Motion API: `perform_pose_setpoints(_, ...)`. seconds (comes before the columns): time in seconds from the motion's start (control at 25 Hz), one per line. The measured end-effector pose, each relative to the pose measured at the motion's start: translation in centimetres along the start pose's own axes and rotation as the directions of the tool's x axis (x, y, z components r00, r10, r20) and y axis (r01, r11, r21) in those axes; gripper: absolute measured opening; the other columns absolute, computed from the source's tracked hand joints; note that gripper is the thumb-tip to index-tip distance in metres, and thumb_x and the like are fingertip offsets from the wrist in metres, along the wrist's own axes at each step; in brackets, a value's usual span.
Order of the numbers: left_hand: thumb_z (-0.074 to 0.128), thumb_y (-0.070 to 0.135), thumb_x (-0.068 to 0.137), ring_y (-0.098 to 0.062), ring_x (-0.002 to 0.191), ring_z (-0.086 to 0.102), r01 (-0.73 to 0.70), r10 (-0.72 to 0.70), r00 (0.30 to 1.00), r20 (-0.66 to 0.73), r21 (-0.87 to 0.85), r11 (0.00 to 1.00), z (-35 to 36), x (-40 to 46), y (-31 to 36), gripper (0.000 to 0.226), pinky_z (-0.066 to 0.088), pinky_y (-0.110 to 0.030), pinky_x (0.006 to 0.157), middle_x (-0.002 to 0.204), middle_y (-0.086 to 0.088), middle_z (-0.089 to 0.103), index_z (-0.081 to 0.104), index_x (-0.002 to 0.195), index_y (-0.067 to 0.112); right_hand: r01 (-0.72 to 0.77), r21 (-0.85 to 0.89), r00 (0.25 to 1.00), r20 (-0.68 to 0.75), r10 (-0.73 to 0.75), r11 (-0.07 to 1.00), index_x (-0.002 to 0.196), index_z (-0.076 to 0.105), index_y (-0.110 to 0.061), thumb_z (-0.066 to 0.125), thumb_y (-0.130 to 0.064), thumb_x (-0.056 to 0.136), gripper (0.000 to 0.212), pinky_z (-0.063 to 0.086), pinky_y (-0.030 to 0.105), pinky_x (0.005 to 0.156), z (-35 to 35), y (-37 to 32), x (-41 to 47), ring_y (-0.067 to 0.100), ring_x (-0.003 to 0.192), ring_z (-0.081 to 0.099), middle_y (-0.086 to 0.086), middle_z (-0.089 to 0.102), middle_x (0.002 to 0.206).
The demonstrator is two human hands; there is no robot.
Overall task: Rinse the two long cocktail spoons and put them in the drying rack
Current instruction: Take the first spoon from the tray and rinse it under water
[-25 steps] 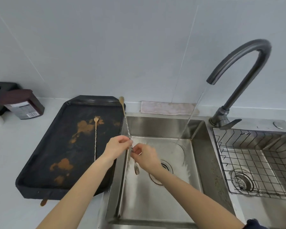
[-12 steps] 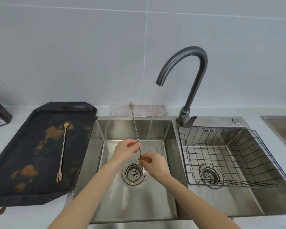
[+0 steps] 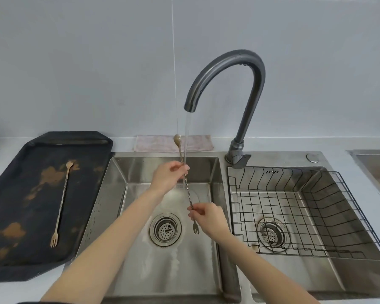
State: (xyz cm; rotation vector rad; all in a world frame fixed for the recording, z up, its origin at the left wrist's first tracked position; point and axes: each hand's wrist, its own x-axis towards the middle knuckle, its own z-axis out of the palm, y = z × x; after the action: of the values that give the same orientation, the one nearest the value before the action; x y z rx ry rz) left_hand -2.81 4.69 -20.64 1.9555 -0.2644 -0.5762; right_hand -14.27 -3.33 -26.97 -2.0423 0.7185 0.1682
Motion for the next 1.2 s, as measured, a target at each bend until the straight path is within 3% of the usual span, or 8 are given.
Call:
perform_pose_setpoints(0.2,0.056,0.022,0.089,-0.004,0.071,0.056,-0.048,0.047,0.999,-0.007,-0.031,0.998,-0.5,2.7,3.3,0.020,0.044,-0.009,0.062,0.073,0.009,0.063,0.064,0.071,0.021,-0.029,0.023,1.000,-0.008,0.029,0.999,0.105,0.070,-0.017,0.060,-0.022,0.089,0.020,0.053,0.032,0.090,-0.1,0.0,1.0,0.017,0.099,0.066,0.002,0.074,0.103)
perform_pose_setpoints(0.28,0.056,0.022,0.089,0.001,0.063,0.058,-0.069,0.069,0.998,0.007,-0.019,0.997,-0.4,3.2,3.8,0.016,0.045,-0.002,0.056,0.070,0.008,0.064,0.068,0.082,0.015,-0.038,0.027,0.999,-0.014,0.039,0.999,0.104,0.070,-0.017,0.060,-0.024,0.088,0.020,0.053,0.032,0.087,-0.2,-0.1,1.4,0.017,0.098,0.066,0.002,0.073,0.100)
perform_pose_setpoints(0.44,0.056,0.023,0.090,0.006,0.057,0.062,-0.108,0.107,0.994,-0.009,-0.074,0.991,-0.4,3.6,4.3,0.009,0.046,-0.008,0.060,0.079,0.000,0.069,0.063,0.087,0.019,-0.046,-0.027,0.999,-0.029,0.045,0.999,0.101,0.068,-0.015,0.061,-0.027,0.088,0.019,0.053,0.033,0.082,-0.3,-0.4,1.7,0.012,0.079,0.059,-0.007,0.060,0.076)
perform_pose_setpoints(0.6,0.057,0.018,0.089,0.007,0.054,0.063,-0.142,0.141,0.990,-0.030,-0.051,0.989,-0.5,3.4,4.5,0.011,0.042,-0.010,0.052,0.071,0.007,0.066,0.057,0.078,0.021,-0.068,-0.056,0.996,-0.053,0.065,0.996,0.100,0.067,-0.015,0.062,-0.031,0.087,0.021,0.052,0.035,0.083,-0.3,-0.8,1.8,0.016,0.089,0.061,-0.008,0.057,0.083)
perform_pose_setpoints(0.8,0.045,0.015,0.094,-0.002,0.067,0.063,-0.166,0.167,0.986,-0.022,0.039,0.985,-0.6,3.5,4.7,0.018,0.043,-0.002,0.052,0.094,-0.003,0.069,0.060,0.105,0.013,-0.064,-0.045,0.996,-0.060,0.062,0.997,0.102,0.066,-0.016,0.063,-0.033,0.086,0.023,0.052,0.035,0.084,-0.4,-1.2,1.7,0.019,0.099,0.064,-0.008,0.057,0.086)
perform_pose_setpoints(0.92,0.038,0.012,0.097,0.003,0.059,0.066,-0.138,0.139,0.990,0.012,-0.086,0.987,-0.5,3.5,4.8,0.028,0.051,-0.009,0.058,0.108,-0.014,0.067,0.059,0.112,0.004,-0.067,-0.030,0.995,-0.069,0.065,0.997,0.101,0.067,-0.016,0.063,-0.031,0.086,0.021,0.053,0.035,0.084,-0.6,-1.1,1.9,0.019,0.098,0.064,-0.008,0.058,0.084)
perform_pose_setpoints(1.08,0.045,0.030,0.095,0.005,0.053,0.067,-0.103,0.118,0.991,0.058,-0.223,0.969,-0.7,3.0,5.0,0.037,0.051,-0.003,0.055,0.089,-0.004,0.070,0.065,0.108,0.002,-0.047,-0.023,0.996,-0.076,0.045,0.999,0.099,0.068,-0.016,0.064,-0.031,0.086,0.020,0.054,0.035,0.084,-0.6,-0.8,2.1,0.019,0.098,0.065,-0.001,0.068,0.089)
perform_pose_setpoints(1.2,0.053,0.021,0.092,0.007,0.055,0.066,-0.099,0.122,0.988,0.095,-0.216,0.971,-0.8,2.9,5.0,0.027,0.052,-0.006,0.061,0.094,-0.004,0.069,0.064,0.111,0.006,-0.022,-0.018,0.997,-0.068,0.021,1.000,0.096,0.070,-0.015,0.066,-0.031,0.085,0.020,0.055,0.036,0.084,-0.6,-0.9,2.1,0.019,0.096,0.066,-0.004,0.064,0.083)
